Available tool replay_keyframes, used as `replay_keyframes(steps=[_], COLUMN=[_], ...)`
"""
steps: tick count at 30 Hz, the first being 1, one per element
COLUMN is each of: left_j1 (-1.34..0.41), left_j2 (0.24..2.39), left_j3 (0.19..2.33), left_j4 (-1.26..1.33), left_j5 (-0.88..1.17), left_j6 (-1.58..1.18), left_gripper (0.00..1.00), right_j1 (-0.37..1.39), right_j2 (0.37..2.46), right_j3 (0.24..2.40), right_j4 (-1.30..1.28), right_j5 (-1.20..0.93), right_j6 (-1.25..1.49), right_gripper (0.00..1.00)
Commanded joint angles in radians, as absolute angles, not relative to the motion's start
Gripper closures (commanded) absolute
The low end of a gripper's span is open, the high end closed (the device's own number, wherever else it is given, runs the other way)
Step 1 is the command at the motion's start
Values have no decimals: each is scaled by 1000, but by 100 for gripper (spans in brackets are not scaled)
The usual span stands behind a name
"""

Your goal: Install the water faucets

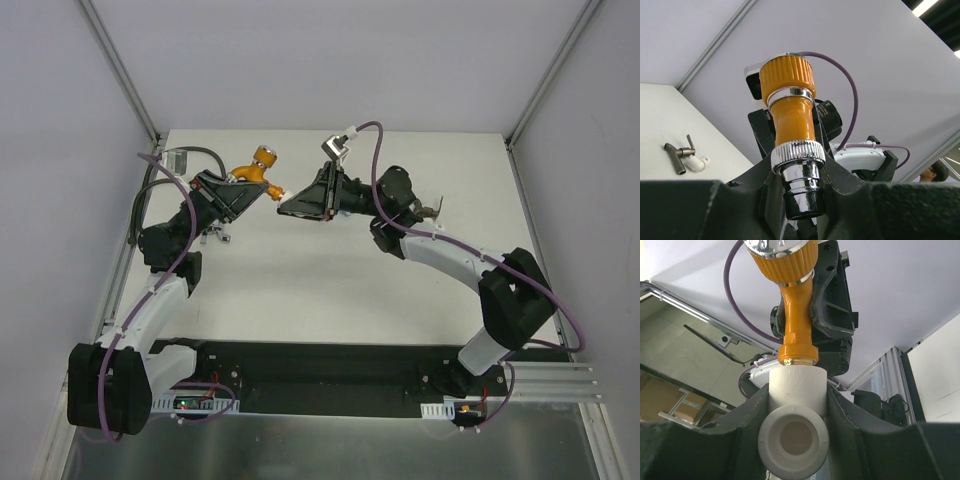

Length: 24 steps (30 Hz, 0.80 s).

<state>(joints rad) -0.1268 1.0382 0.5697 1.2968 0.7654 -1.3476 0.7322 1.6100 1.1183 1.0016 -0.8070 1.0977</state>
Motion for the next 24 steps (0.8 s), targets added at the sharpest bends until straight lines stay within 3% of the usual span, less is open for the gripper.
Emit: replay_keyframes(steps=[1,2,5,6,8,9,14,18,24], left_j1=[-150,-150,-150,-150,-150,-150,-150,-149,-149], left_j2=[1029,1032,1048,1049,1049,1046,1019,1002,1000], left_j3=[583,580,577,577,577,577,581,587,607], left_j4=[1681,1681,1660,1642,1614,1594,1416,1313,1212], left_j5=[858,850,833,833,825,822,808,793,798], left_j6=[-1321,-1328,-1341,-1342,-1339,-1335,-1281,-1255,-1239], left_gripper=[100,100,100,100,100,100,100,100,100], right_j1=[739,738,729,720,704,701,669,667,699], right_j2=[1585,1577,1536,1522,1482,1467,1370,1281,1161], right_j3=[1195,1192,1180,1175,1157,1151,1131,1158,1161], right_j4=[1189,1174,1103,1082,1007,952,747,444,204], right_j5=[-759,-761,-759,-761,-755,-752,-704,-629,-398], right_j6=[1191,1172,1095,1074,997,970,746,501,139], right_gripper=[98,97,75,61,45,31,3,0,4])
